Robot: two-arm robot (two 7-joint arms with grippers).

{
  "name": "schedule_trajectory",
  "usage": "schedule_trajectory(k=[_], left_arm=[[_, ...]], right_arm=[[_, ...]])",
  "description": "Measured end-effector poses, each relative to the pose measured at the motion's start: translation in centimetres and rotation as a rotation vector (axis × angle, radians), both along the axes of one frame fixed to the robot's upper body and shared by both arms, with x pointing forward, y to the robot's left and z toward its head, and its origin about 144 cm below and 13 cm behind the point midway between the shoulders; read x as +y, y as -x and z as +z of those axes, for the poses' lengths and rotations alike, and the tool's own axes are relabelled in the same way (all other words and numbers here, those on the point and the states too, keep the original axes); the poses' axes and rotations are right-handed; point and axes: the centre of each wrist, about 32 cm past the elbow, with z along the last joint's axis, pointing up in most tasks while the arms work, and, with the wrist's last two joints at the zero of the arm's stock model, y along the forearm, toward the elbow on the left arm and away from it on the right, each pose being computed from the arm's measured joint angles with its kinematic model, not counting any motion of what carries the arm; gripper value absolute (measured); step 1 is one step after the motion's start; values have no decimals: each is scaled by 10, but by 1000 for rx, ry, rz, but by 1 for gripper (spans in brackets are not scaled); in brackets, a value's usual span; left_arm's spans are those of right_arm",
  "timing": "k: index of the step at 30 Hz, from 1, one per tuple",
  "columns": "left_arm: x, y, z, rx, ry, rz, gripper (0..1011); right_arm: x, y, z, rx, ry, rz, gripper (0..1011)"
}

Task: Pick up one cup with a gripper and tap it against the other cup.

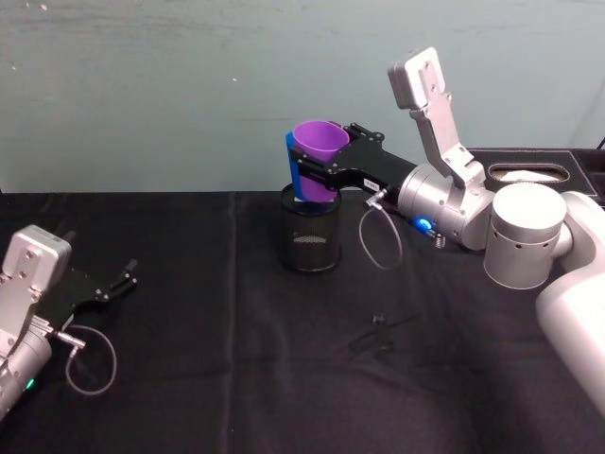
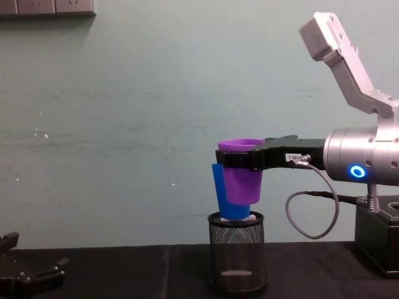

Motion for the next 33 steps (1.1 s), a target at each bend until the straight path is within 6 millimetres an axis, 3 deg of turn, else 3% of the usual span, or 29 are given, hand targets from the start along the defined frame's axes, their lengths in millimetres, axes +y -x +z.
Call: schedule_trajectory(k=[33], left_arm=[[0, 0, 0, 0, 0, 0, 1000]], right_arm=[[0, 1, 0, -2, 1, 1, 732]])
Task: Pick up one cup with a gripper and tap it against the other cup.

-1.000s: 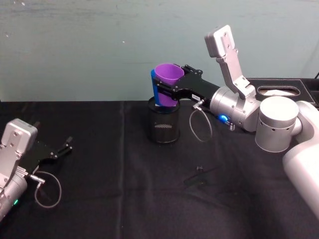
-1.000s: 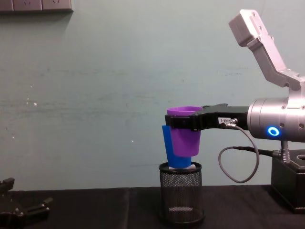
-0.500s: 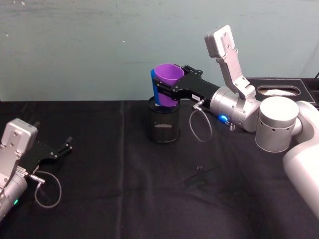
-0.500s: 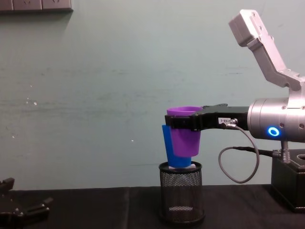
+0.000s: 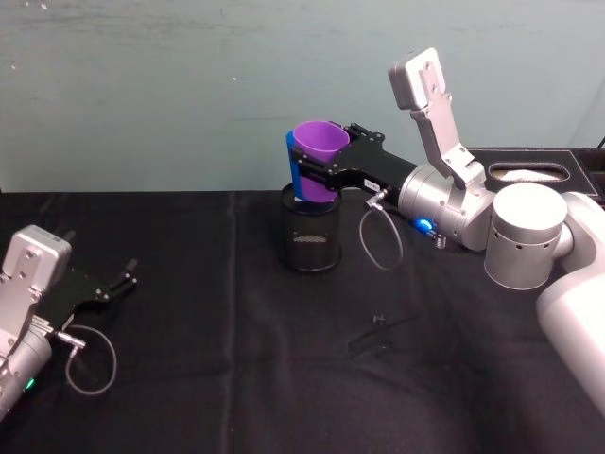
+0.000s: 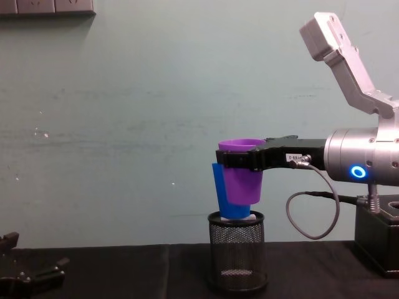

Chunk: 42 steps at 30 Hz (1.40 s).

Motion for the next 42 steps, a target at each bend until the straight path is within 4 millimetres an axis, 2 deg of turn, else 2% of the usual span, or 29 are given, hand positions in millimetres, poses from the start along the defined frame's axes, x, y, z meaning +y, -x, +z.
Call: schedule_trajectory(k=[42], left_arm=[[0, 0, 0, 0, 0, 0, 1000]], right_arm=[[0, 0, 0, 0, 0, 0, 732]])
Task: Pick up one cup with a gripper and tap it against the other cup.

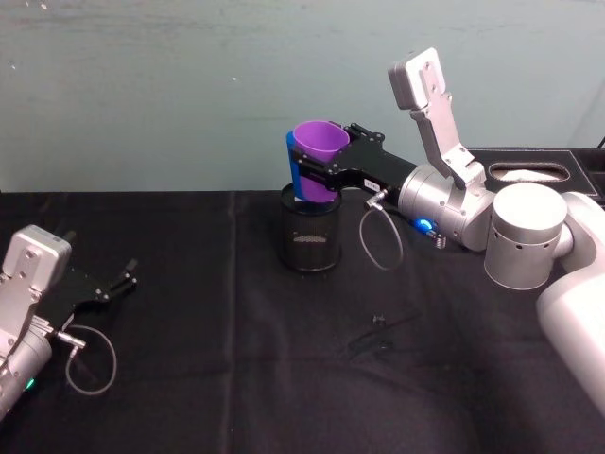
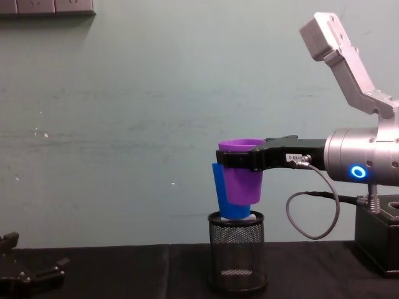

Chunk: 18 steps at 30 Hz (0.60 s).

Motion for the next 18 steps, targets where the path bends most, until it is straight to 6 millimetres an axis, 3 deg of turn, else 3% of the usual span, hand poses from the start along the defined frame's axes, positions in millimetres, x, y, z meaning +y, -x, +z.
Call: schedule_trajectory(k=[18], left_arm=[[0, 0, 0, 0, 0, 0, 1000]], right_arm=[[0, 0, 0, 0, 0, 0, 732]])
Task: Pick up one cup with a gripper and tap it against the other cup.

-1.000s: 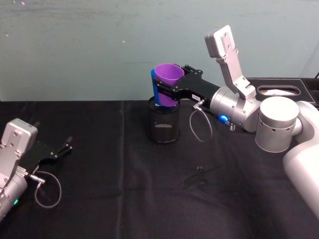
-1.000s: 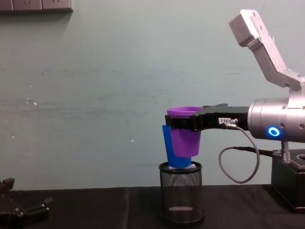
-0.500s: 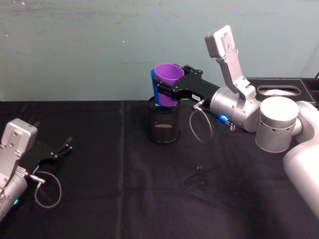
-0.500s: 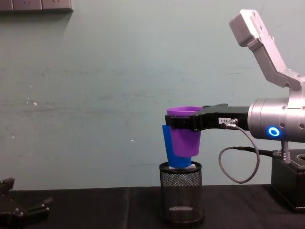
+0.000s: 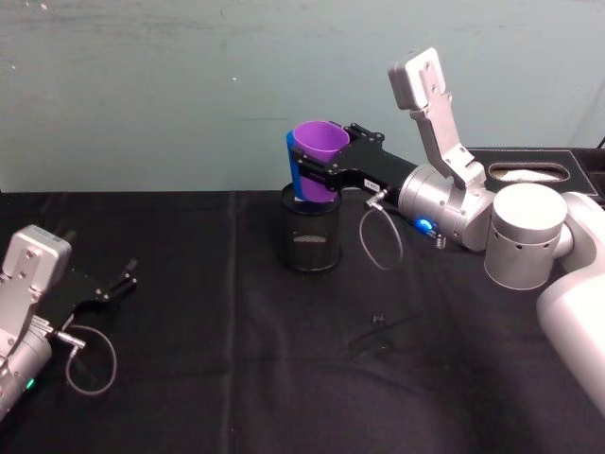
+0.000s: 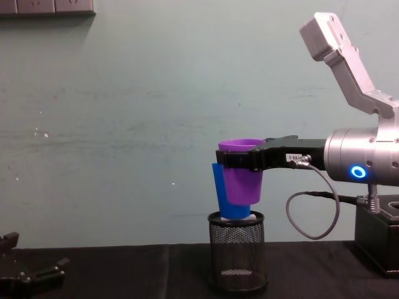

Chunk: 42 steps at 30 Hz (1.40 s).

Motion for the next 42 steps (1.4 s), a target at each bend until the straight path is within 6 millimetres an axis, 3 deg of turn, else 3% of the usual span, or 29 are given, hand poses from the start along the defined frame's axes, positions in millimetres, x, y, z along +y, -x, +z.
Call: schedule_trajectory(k=[42], left_arm=[[0, 0, 0, 0, 0, 0, 1000]], right_arm=[[0, 0, 0, 0, 0, 0, 732]])
